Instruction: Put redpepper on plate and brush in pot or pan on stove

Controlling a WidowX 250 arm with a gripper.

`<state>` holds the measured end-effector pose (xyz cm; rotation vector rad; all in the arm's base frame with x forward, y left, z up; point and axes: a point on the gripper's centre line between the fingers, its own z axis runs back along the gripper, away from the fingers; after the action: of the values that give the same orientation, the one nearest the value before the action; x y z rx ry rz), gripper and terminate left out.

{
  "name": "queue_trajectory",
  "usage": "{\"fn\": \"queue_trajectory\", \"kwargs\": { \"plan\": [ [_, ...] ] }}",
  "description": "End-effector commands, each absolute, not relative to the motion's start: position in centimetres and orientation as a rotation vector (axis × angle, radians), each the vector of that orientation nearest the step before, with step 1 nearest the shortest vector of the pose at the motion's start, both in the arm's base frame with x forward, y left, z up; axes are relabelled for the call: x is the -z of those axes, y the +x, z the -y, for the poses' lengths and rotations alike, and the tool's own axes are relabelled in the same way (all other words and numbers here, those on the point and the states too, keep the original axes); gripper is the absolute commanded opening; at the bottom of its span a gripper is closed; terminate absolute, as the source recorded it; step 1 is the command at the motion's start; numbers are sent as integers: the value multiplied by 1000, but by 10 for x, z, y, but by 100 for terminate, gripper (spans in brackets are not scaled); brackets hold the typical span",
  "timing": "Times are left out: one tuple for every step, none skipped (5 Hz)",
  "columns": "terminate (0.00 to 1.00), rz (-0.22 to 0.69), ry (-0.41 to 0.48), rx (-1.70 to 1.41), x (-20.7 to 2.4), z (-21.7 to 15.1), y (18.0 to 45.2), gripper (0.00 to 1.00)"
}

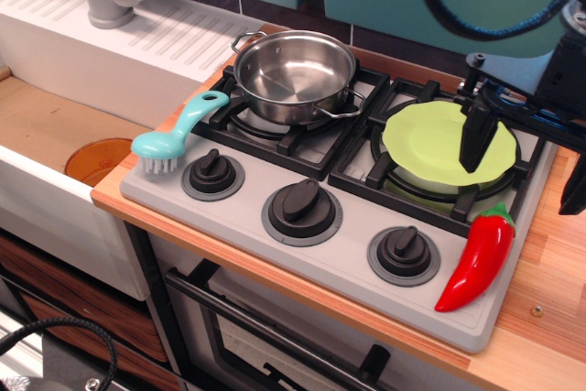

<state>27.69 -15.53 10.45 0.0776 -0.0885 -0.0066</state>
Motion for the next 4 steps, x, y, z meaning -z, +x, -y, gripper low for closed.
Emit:
{"fn": "queue_trajectory", "kwargs": {
  "plan": [
    [0,88,78,7,-105,155,277,100],
    [0,122,71,4,-89,159,282,100],
    [0,154,60,-6,-74,164,284,100],
    [0,173,54,-2,-63,166,283,100]
  ]
}}
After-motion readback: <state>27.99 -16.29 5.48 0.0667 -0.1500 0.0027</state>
